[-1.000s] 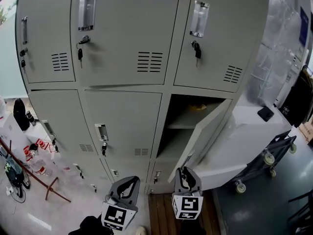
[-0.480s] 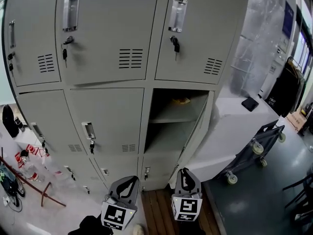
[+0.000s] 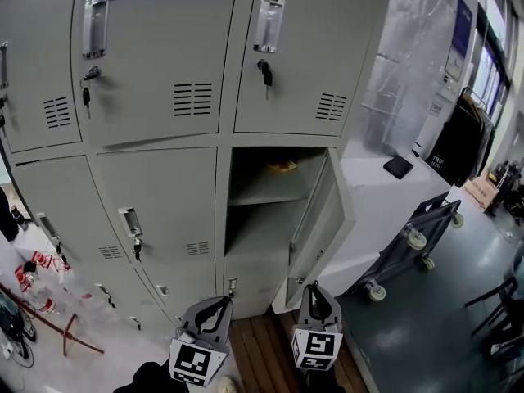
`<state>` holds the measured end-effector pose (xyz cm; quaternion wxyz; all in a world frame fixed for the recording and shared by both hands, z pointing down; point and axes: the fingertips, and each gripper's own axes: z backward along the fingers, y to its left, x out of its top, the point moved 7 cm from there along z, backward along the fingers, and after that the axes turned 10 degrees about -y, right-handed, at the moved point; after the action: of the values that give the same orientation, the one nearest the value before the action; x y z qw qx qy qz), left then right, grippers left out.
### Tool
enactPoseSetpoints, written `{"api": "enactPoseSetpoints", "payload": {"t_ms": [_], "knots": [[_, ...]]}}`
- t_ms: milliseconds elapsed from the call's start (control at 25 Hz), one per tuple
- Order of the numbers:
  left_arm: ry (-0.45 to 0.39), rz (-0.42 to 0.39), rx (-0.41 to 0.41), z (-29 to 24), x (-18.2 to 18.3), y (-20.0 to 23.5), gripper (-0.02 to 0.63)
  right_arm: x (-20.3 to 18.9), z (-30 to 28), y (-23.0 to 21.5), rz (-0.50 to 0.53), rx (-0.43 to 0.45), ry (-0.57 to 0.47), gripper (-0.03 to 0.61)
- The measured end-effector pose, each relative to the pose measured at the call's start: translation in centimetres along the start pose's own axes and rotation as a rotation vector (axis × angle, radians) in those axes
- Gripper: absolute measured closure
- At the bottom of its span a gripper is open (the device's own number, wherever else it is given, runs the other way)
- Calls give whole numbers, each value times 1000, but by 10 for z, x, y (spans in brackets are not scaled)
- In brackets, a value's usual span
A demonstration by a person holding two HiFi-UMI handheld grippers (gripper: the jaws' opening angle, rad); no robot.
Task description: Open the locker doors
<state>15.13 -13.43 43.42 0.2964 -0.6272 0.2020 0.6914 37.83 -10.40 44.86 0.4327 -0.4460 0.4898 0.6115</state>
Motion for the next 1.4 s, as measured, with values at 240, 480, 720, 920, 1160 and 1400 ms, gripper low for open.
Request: {"api": "enactPoseSetpoints", "payload": {"t_ms": [240,480,720,920,1160,1400], "knots": [[-56,9,-22,-14,-7,-6,589,-4,4,-18,-4,-54,14,534],[-42,22,-54,-26,-13,-14,589,-9,8,-40,-2,-109,29,537],[-62,35,-76,-41,-19,-21,589,-15,7,-62,10,-168,41,561],[-51,43,-88,-53,-25,-22,589,-20,4,-83,6,-217,49,563],[-49,46,-105,-68,-29,-23,589,-25,-1,-105,10,-253,64,563],[-45,52,-122,-82,-33,-23,589,-30,-6,-122,8,-287,71,563]]}}
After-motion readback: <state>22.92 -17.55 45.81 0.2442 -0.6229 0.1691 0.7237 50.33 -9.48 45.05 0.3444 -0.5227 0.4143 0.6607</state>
